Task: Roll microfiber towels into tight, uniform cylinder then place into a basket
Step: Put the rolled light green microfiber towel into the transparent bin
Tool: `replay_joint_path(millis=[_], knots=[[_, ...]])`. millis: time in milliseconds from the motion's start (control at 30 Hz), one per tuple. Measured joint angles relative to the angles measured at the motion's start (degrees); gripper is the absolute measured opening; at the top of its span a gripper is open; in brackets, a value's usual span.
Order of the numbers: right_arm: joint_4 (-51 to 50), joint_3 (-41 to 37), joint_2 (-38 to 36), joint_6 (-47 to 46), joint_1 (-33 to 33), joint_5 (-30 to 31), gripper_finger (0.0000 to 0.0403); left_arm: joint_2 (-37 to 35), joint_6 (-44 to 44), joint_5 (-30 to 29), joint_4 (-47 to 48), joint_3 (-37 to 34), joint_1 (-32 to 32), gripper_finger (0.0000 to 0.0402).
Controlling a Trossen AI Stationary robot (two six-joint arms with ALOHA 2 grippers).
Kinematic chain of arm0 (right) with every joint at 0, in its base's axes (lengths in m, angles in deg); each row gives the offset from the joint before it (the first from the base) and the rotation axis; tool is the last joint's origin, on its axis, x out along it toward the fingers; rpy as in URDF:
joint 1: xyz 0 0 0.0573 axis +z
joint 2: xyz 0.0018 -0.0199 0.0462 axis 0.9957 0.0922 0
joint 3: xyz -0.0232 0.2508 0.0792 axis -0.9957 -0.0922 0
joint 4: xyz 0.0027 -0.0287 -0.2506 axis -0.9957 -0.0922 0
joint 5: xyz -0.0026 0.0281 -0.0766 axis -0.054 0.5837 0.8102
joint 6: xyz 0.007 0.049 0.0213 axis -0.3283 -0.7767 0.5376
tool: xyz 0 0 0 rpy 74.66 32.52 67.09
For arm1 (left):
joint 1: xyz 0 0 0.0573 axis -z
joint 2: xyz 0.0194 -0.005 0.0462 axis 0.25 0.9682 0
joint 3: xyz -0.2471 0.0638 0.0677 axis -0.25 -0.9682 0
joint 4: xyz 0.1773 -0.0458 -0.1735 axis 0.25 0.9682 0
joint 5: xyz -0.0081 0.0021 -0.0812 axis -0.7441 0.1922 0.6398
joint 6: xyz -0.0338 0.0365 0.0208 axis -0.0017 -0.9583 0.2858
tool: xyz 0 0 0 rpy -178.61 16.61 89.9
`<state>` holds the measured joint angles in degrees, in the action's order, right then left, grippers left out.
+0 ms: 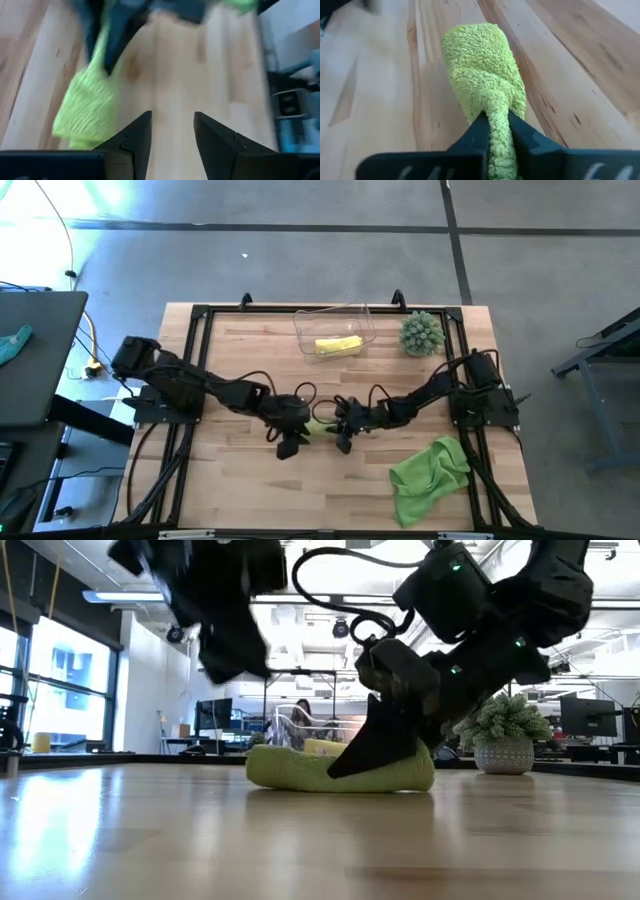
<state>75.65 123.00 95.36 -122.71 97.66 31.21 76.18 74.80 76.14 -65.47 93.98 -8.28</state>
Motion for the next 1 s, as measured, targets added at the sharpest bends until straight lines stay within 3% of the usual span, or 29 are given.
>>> replay_joint_path(millis=[267,600,767,1000], knots=[[-6.7,-0.8,-10.3,4.7,-5.7,-10.6,0.0011,-8.7,0.1,-6.6,3.0,-0.1,4.6,0.0135],[-22.1,2.2,-33.7,25.3,-20.3,-10.1,0.0006,-13.5,-2.6,-19.4,5.7,0.3,7.0,0.0135],[-30.6,9.1,-34.7,36.6,-30.4,-9.7,0.0005,-14.0,-4.9,-22.8,6.9,0.3,5.5,0.0135],[-36.4,17.9,-26.1,59.9,-41.0,-12.1,0.0004,-14.1,-6.0,-24.0,8.6,0.2,2.0,0.0135]])
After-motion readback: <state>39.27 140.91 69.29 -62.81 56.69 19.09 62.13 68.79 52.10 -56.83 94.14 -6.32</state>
